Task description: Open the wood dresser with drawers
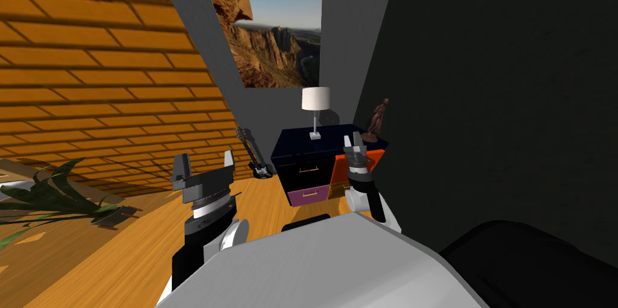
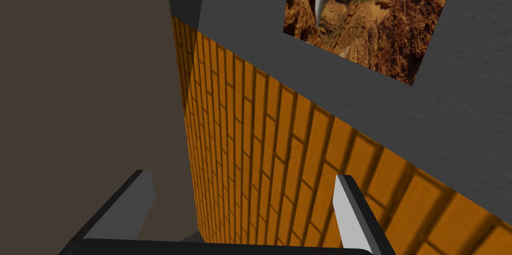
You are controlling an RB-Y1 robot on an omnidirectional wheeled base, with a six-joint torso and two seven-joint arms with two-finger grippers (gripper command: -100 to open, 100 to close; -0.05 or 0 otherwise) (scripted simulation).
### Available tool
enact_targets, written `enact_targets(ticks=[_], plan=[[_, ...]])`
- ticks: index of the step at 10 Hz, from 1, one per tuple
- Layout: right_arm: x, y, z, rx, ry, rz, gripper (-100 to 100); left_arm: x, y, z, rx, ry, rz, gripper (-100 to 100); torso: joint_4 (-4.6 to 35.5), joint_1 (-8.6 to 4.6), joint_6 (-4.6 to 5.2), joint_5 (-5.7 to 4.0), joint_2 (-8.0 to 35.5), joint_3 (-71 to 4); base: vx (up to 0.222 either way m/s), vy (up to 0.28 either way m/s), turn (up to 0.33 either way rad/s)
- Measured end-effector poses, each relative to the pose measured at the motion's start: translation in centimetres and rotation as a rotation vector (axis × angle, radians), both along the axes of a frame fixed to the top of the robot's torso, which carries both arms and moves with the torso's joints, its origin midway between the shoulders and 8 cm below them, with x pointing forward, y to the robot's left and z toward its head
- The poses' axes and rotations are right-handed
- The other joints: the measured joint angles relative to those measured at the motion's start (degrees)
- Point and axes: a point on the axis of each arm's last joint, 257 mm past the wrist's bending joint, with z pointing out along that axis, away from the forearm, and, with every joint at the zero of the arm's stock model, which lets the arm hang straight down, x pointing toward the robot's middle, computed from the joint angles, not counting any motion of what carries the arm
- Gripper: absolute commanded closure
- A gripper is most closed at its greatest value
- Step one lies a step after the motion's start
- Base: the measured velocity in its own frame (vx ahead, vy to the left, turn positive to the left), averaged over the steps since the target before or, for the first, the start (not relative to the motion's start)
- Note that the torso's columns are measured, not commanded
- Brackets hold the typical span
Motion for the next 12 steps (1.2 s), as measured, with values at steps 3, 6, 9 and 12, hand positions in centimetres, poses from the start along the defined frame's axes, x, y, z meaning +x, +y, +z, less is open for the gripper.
enact_targets(ticks=[3, 6, 9, 12], plan=[[0.0, 0.0, 0.01, 0.0, 0.0, 0.0, 0, 0.0, 0.0, 0.01, 0.0, 0.0, 0.0, 0, 10.1, 0.0, 0.0, 0.0, 10.0, -20.1, 0.0, 0.0, 0.0], [-0.01, 0.0, 0.01, 0.0, 0.0, 0.0, 0, -0.01, 0.0, 0.01, 0.0, 0.0, 0.0, 0, 22.7, 0.0, 0.0, 0.0, 22.7, -45.4, 0.0, 0.0, 0.0], [-0.01, 0.0, 0.02, 0.0, 0.0, 0.0, 0, -0.01, 0.0, 0.01, 0.0, 0.0, 0.0, 0, 35.4, 0.0, 0.0, 0.0, 35.4, -70.7, 0.0, 0.0, 0.0], [0.19, 0.46, -0.21, -0.003, 0.005, 0.045, -100, 0.0, 0.0, -0.01, 0.0, 0.0, 0.0, 0, 42.1, 0.02, 0.0, 0.01, 42.1, -84.2, -0.002, 0.009, 0.009]])
